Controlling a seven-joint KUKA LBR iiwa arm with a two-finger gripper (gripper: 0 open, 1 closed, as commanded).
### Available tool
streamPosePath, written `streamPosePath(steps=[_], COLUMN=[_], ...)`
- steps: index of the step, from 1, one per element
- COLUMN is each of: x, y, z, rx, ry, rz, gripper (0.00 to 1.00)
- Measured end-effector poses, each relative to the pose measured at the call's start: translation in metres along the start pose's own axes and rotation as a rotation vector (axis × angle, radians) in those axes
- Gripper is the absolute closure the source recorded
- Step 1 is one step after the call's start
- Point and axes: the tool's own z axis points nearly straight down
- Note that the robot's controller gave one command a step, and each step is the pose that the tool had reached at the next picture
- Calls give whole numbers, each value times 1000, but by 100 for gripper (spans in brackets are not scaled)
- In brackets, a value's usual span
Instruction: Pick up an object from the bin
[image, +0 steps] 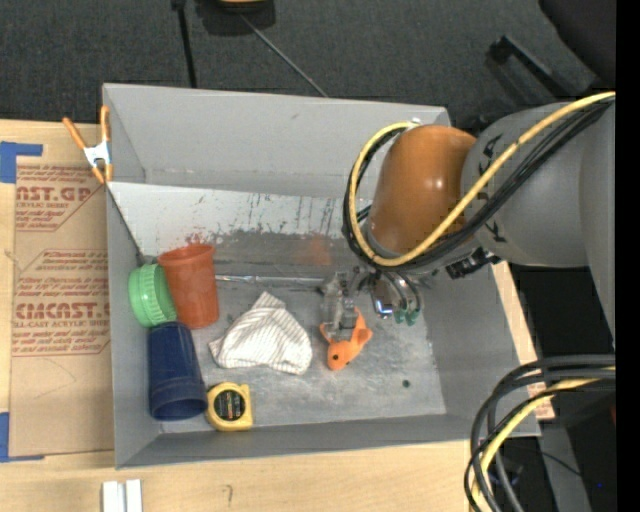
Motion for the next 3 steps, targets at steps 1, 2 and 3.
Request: streamPosePath(steps=[1, 2, 3], x=[-10, -1, -3], y=[9, 15, 19], z=[-13, -14, -30], rx=[0, 0, 0], ry=[-2, -3, 0], rz=[-13, -33, -62], gripper=[100, 100, 100])
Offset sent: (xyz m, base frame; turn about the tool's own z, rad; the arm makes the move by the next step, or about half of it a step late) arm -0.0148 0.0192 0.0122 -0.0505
